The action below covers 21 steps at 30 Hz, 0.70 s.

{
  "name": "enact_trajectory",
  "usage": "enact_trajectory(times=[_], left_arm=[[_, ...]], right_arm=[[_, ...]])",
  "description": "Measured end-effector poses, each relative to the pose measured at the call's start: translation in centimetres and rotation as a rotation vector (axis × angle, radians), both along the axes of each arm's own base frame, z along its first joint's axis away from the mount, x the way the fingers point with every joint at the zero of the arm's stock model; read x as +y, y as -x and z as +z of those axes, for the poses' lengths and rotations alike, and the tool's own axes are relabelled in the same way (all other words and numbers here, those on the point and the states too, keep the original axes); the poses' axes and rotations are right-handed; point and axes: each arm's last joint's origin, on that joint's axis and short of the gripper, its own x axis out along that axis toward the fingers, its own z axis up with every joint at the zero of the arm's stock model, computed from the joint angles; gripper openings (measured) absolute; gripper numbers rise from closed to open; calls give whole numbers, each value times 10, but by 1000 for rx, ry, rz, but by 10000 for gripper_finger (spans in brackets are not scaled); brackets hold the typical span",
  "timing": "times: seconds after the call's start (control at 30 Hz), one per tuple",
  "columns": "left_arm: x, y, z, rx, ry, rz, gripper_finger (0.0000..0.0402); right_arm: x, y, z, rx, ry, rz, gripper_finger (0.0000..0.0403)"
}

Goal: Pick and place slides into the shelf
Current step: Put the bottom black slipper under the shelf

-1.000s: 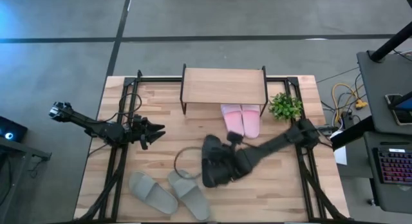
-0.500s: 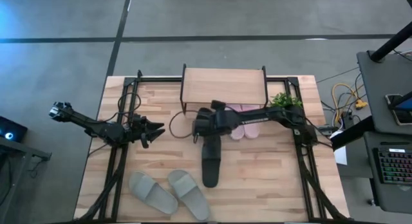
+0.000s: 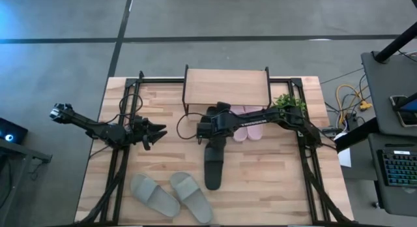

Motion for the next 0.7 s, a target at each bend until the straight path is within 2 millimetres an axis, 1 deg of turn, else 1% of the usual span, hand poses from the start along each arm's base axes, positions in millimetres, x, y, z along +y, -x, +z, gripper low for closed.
enact_trajectory(times=[0.17,0.37,0.57,0.7], left_arm=[[0,0,0,0,0,0,224],[0,0,0,1,0,0,224],[0,0,0,1,0,0,224],[0,0,0,1,0,-1,224]], right_arm=[[-1,3,-5,-40,-9,-75,98],[2,3,-2,-62,-13,-95,156],[13,-1,13,-99,-47,-64,184],[18,1,16,-65,-106,-50,191]])
